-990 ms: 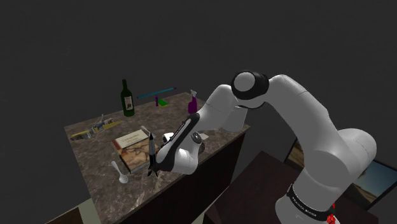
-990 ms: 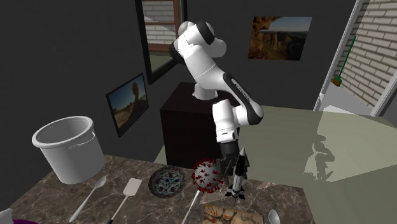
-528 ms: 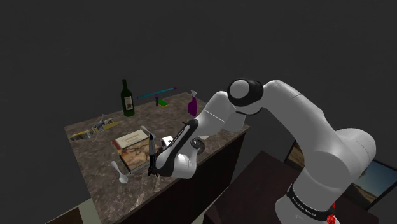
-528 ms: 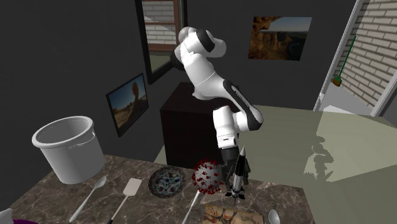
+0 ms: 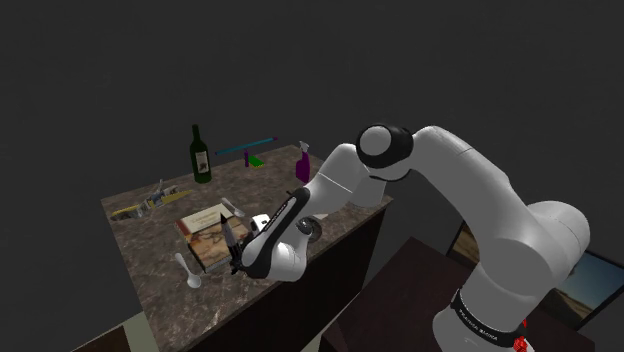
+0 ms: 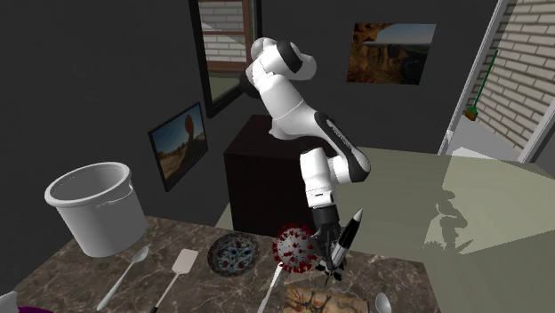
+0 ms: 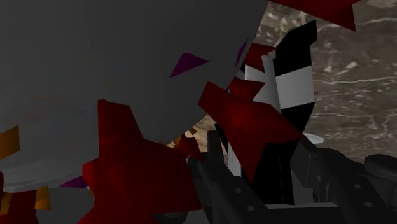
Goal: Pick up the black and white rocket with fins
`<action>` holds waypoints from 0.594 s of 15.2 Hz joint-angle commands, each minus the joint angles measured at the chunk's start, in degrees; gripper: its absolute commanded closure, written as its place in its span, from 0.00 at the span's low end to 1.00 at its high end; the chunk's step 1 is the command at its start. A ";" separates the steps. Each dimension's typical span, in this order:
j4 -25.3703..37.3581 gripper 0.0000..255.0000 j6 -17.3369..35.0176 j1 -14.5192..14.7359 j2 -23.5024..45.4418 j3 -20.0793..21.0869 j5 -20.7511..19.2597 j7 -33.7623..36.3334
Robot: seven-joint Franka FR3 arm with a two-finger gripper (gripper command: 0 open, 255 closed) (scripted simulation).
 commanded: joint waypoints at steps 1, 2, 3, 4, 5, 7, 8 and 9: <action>-0.68 1.00 -0.03 -0.12 0.33 -0.38 2.36 0.10; -1.29 1.00 -0.20 -1.15 0.23 -0.58 1.13 0.55; -1.95 1.00 -0.33 -1.17 -0.69 -0.54 1.50 0.75; -2.60 1.00 -0.49 -1.15 -1.64 -0.55 1.83 1.03; -3.22 1.00 -0.62 -1.23 -2.51 -0.41 2.28 1.07; -4.41 1.00 -0.91 -1.43 -4.21 -0.07 3.23 1.06; -4.98 1.00 -1.08 -1.53 -5.07 0.10 3.71 1.06; -5.55 1.00 -1.26 -1.62 -5.93 0.27 4.19 1.06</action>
